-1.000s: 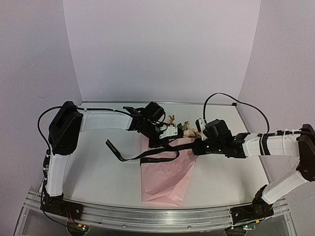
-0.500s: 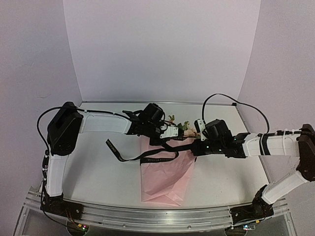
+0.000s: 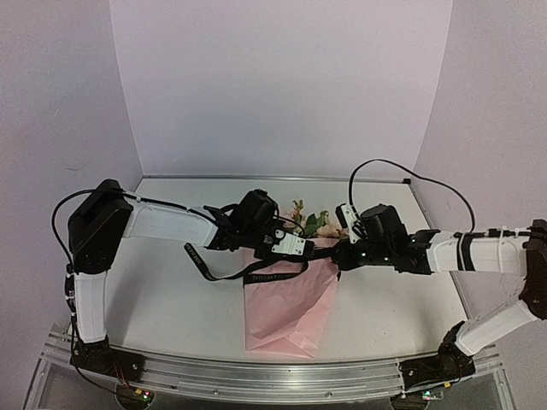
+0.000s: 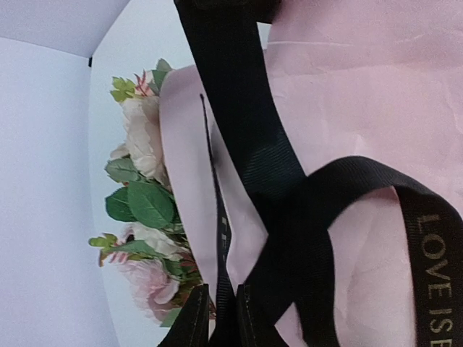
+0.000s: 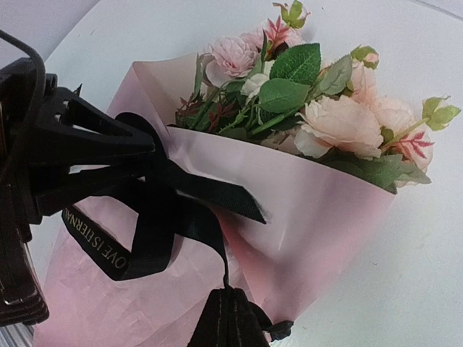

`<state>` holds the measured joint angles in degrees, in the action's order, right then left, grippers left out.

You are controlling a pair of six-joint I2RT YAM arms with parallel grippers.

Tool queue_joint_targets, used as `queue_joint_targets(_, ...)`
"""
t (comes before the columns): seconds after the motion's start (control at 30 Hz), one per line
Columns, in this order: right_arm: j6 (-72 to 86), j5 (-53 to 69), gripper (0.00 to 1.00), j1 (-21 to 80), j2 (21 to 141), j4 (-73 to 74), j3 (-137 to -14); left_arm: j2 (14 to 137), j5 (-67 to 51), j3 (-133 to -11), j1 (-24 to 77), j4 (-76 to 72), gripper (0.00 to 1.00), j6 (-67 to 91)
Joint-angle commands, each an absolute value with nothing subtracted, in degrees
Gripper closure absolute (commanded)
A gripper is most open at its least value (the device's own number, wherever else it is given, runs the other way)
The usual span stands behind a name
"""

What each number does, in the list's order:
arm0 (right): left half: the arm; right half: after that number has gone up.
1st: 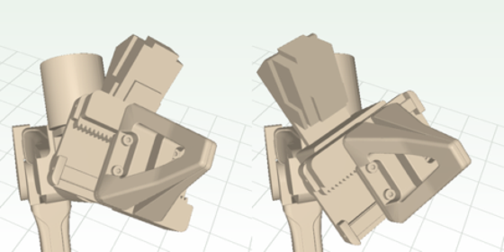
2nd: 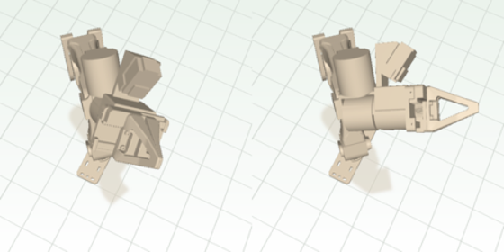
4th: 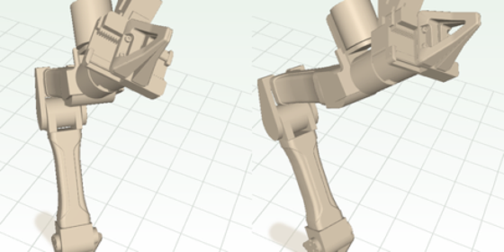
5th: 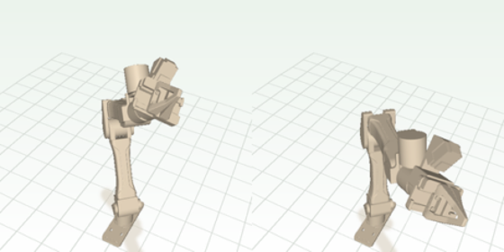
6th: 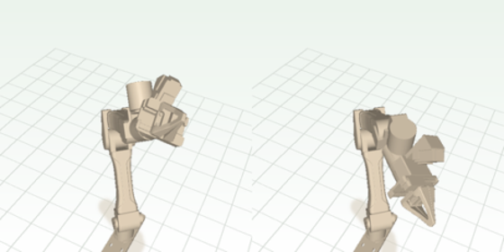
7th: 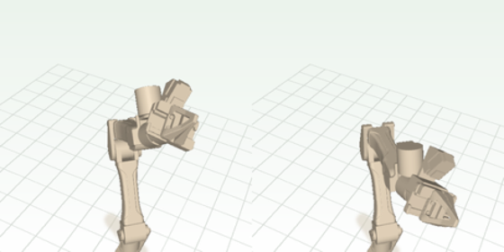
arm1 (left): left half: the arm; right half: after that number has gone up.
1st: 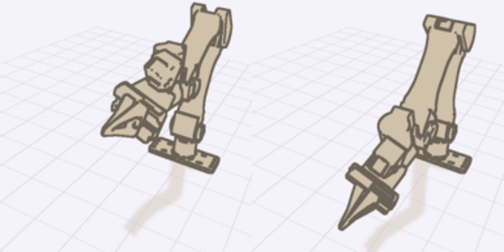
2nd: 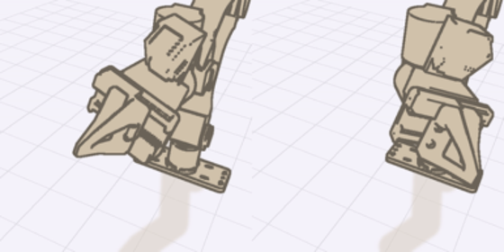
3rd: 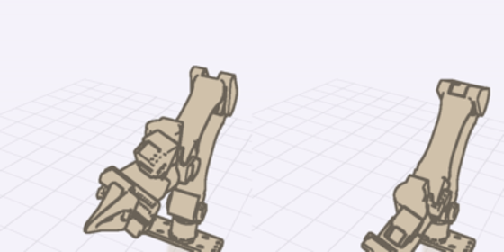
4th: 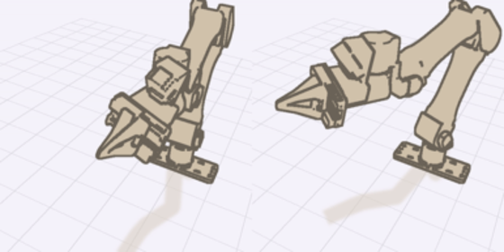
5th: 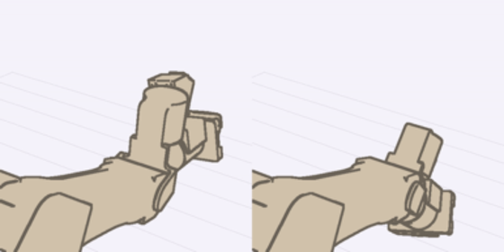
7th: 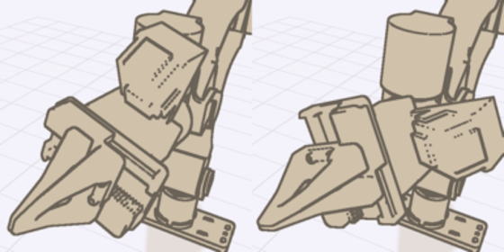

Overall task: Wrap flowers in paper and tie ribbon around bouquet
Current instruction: Cross the ribbon over the folded bouquet.

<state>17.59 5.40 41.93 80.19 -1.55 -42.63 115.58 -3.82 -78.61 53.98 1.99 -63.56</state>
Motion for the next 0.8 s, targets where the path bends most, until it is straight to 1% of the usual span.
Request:
queue_joint_targets(0.0, 11.6, 6.3, 1.00, 42.3, 77.3, -1.7, -45.4, 112.7, -2.5, -78.3, 53.4, -3.9, 0.86, -69.1)
queue_joint_targets(0.1, 8.4, 8.3, 1.00, 42.4, 76.8, -1.7, -45.7, 113.7, -2.6, -78.0, 52.9, -5.7, 0.85, -71.8)
queue_joint_targets(0.27, 1.6, 6.8, 1.00, 42.9, 75.4, -1.6, -44.7, 114.1, -3.1, -72.5, 53.0, -18.0, 0.85, -78.3)
queue_joint_targets(0.33, -1.3, 6.2, 1.00, 42.9, 74.7, -1.4, -44.6, 113.2, -4.6, -70.5, 53.0, -20.4, 0.85, -79.4)
queue_joint_targets(0.5, -5.8, 6.3, 1.00, 42.9, 74.4, -0.3, -45.5, 110.1, -8.1, -64.1, 53.1, -29.6, 0.83, -80.2)
queue_joint_targets(0.67, -7.1, 9.2, 1.00, 43.0, 74.9, 3.1, -46.8, 106.2, -11.0, -60.9, 53.2, -32.7, 0.82, -77.1)
queue_joint_targets(0.77, -7.7, 8.9, 1.00, 43.3, 75.2, 3.7, -47.2, 105.2, -12.7, -59.3, 53.5, -34.2, 0.81, -76.8)
